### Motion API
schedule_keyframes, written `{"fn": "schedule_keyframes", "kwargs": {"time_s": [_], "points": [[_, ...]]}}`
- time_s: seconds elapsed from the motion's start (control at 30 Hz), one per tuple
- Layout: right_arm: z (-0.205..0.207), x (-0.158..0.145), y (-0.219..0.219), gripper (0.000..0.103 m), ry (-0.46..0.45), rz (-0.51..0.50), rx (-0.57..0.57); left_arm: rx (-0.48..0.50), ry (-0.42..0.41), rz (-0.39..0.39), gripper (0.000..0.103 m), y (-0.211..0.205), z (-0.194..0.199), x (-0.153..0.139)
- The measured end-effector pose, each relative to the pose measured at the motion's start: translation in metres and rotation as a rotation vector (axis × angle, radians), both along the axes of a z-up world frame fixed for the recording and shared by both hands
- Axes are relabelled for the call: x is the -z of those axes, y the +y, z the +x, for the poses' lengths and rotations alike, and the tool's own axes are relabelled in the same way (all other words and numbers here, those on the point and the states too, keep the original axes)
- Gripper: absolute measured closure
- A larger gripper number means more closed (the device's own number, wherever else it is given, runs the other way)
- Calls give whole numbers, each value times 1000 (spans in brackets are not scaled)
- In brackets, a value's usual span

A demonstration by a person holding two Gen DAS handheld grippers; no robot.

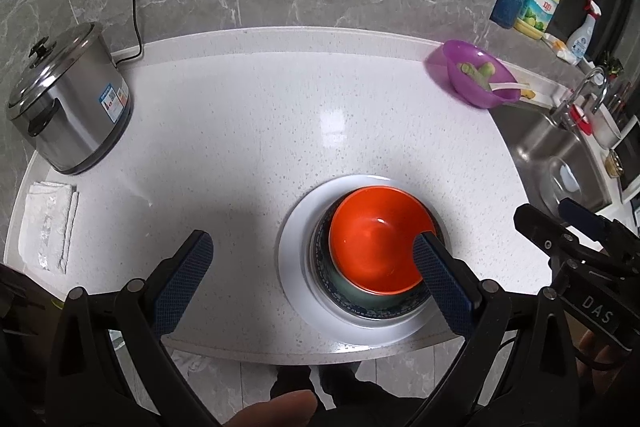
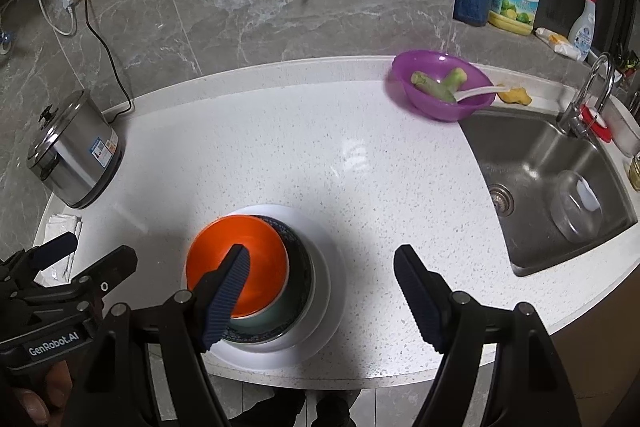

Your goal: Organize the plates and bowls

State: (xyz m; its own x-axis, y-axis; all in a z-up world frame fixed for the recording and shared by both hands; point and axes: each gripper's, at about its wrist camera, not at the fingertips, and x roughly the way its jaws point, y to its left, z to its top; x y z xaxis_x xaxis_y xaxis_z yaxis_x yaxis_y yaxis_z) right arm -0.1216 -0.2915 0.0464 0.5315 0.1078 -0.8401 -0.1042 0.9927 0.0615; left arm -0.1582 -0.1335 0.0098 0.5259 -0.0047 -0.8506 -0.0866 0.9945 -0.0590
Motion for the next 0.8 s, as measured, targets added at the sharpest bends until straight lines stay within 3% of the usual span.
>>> {"fn": "schedule_keyframes", "kwargs": {"time_s": [0.8], "points": [[-1, -8, 3, 25, -15, -7, -20, -4, -6, 5, 2, -1, -2, -4]]}}
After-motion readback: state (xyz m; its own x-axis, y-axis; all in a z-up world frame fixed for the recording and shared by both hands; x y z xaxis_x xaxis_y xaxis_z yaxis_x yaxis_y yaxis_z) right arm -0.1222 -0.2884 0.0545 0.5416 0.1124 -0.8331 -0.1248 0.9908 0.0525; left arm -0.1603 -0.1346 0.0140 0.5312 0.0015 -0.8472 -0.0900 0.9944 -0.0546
